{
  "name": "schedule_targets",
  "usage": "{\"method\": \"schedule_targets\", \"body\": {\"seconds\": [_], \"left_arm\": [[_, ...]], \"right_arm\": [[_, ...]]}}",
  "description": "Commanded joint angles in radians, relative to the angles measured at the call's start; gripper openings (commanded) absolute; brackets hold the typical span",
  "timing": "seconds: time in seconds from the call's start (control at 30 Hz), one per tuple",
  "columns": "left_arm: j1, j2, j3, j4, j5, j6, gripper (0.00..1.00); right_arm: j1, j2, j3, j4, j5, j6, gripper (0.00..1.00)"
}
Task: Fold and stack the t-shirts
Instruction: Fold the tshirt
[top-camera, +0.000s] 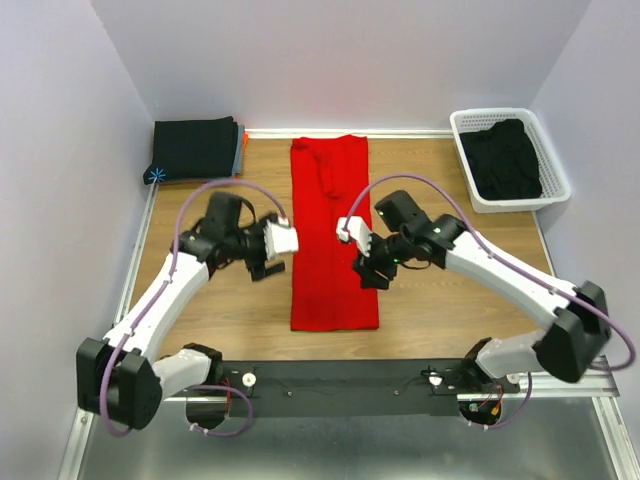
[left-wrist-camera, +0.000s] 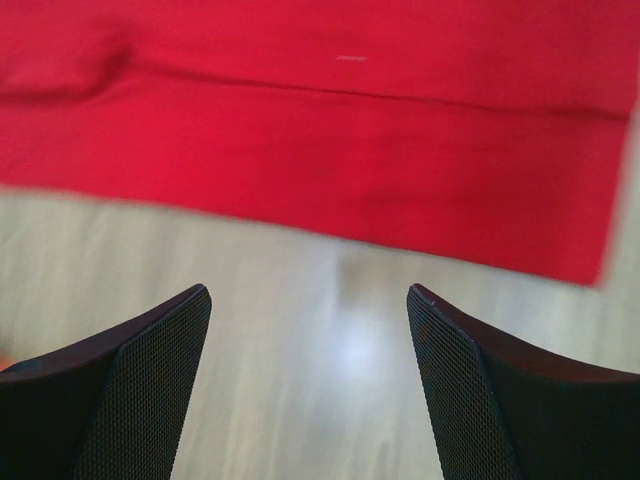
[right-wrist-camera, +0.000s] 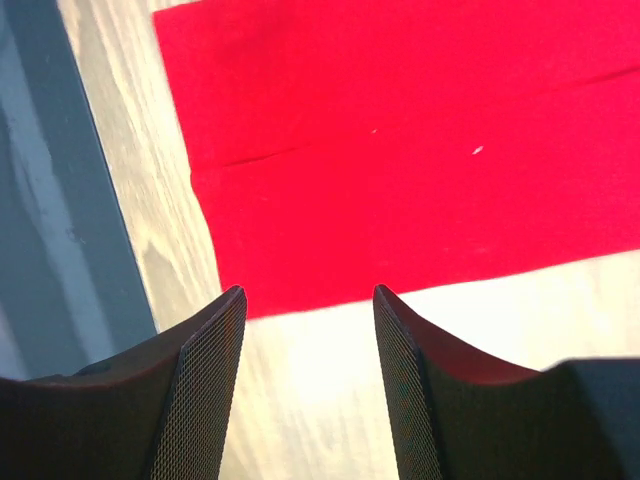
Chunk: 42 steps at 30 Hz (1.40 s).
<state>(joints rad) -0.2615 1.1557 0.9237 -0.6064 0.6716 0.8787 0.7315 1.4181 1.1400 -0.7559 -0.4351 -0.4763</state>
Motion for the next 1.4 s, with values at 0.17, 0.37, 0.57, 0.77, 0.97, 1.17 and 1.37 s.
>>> {"method": "schedule_targets", "body": {"seconds": [0.17,0.37,0.57,0.77,0.97,1.17,1.37], "left_arm": [[-0.324,-0.165,-0.206,-0.142,-0.020,0.333,0.85],[-0.527,-0.186,-0.319,-0.026,-0.113,0.333,0.81],[-0.669,-0.127,-0.384,0.059,-0.219,0.313,0.68],[-0.683,-0.061,-0.418,0.124,-0.265,0.304,0.61],[-0.686,0.035,-0.391,0.157,-0.291,0.266,0.51],[-0.686,0.075,-0.373,0.166,-0.325,0.255,0.50],[-0.686,0.078,-0.381,0.181,-0.372,0.284,0.15]], "right_arm": [[0.160,-0.179,-0.337,0.185,0.082,-0.202,0.62],[0.229,-0.180,-0.427,0.316,0.108,-0.226,0.63],[0.236,-0.107,-0.485,0.383,0.122,-0.260,0.60],[0.255,-0.100,-0.531,0.403,0.137,-0.292,0.57],[0.266,-0.054,-0.563,0.425,0.176,-0.323,0.55],[0.269,-0.021,-0.580,0.444,0.213,-0.323,0.45],[0.287,-0.039,-0.629,0.475,0.259,-0.335,0.20]]}}
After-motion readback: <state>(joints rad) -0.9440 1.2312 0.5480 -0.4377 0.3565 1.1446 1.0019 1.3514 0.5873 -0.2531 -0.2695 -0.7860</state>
